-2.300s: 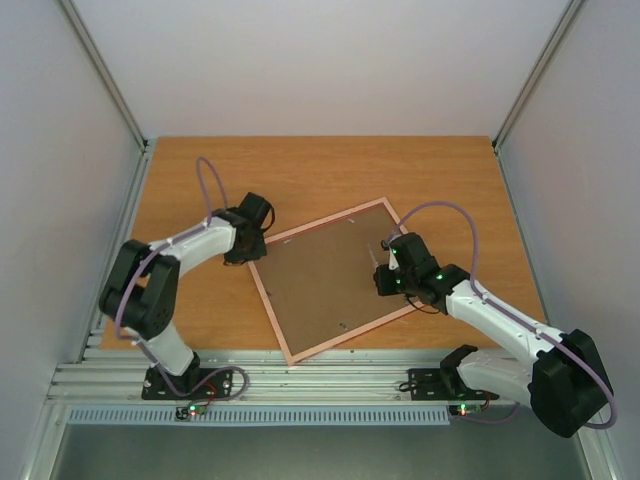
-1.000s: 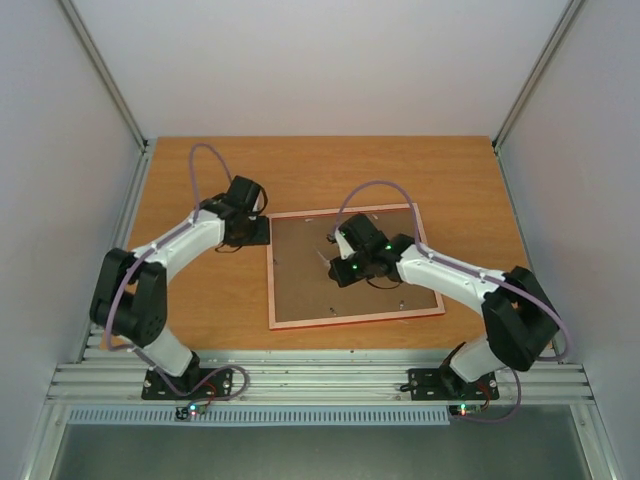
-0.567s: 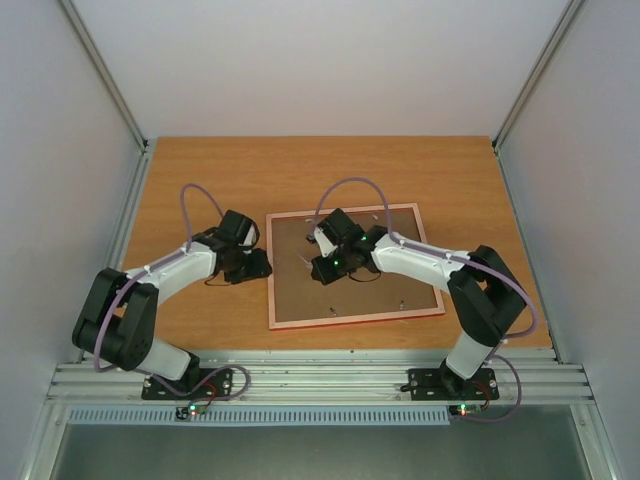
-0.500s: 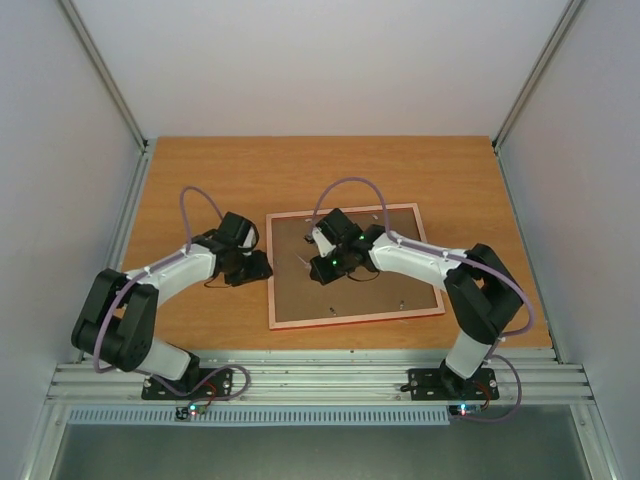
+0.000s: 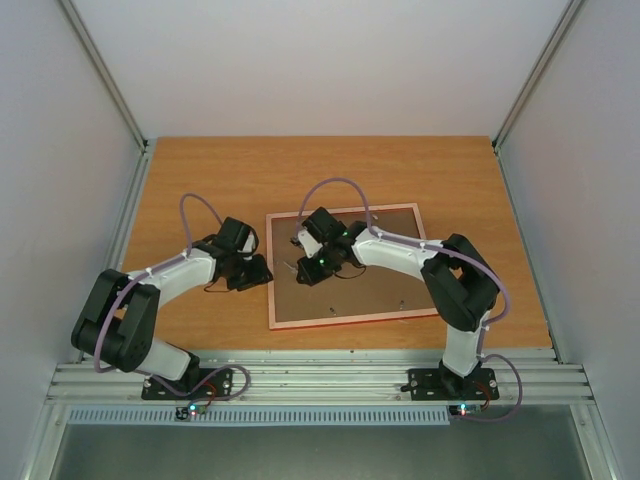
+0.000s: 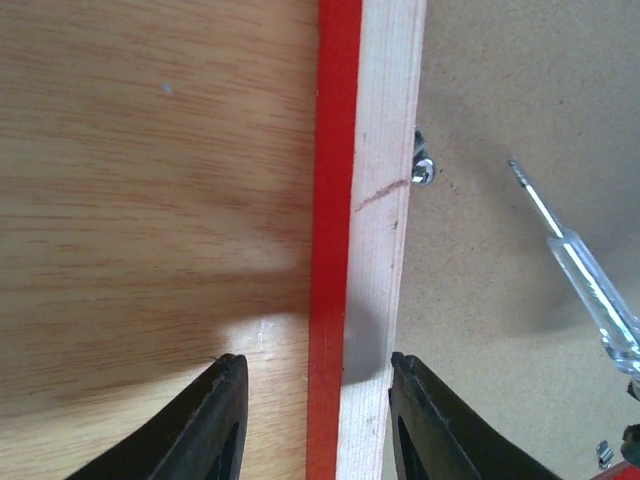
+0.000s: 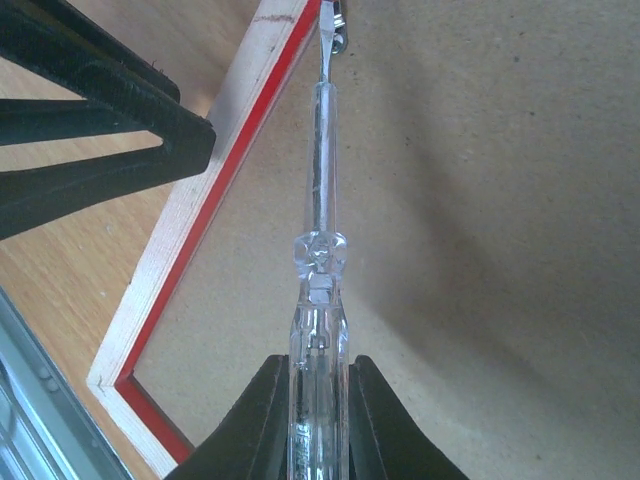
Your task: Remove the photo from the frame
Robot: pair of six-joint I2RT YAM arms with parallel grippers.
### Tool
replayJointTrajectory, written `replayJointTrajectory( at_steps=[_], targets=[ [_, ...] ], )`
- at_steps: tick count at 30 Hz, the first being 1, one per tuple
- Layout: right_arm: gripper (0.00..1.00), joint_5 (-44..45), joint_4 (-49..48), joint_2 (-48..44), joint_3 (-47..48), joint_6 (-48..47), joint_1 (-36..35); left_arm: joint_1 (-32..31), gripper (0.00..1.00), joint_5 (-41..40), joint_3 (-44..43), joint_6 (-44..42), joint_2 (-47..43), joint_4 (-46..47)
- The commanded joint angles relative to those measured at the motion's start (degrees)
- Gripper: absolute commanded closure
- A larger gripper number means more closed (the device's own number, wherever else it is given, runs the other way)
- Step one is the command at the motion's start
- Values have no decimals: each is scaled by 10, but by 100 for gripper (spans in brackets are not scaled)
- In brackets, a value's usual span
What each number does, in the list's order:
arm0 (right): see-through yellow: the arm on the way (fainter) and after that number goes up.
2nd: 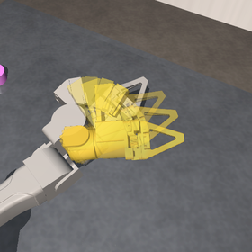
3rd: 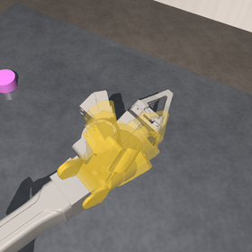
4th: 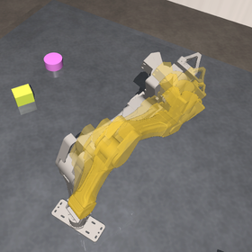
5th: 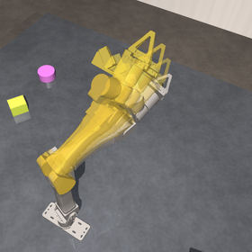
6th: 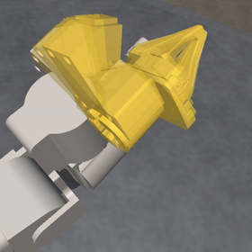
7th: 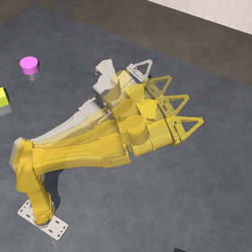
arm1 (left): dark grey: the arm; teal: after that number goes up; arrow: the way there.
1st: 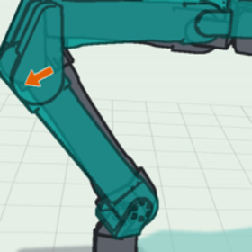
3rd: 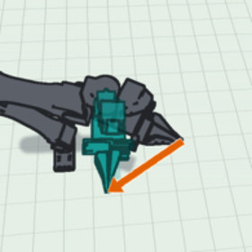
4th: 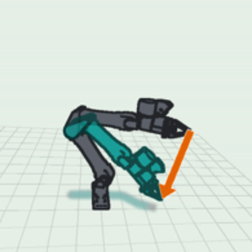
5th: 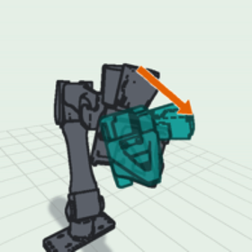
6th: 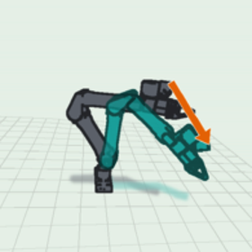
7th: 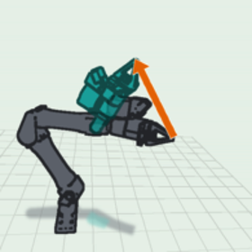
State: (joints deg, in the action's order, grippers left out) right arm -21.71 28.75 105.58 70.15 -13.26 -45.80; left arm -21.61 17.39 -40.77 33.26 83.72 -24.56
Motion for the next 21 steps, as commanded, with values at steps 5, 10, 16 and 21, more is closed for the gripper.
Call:
replayJointTrajectory(
  at_steps=[5,10,16,21],
  targets=[
    [99,-29,5,37,36,-9,-10,-3,60,8,11,5,-1,20],
    [99,-33,12,51,42,-10,-14,-6,60,7,11,8,7,23],
    [99,-33,13,61,47,-9,-16,-11,64,6,12,11,20,28],
    [99,-19,13,72,55,-3,-16,-16,68,5,17,14,25,33]
  ],
)
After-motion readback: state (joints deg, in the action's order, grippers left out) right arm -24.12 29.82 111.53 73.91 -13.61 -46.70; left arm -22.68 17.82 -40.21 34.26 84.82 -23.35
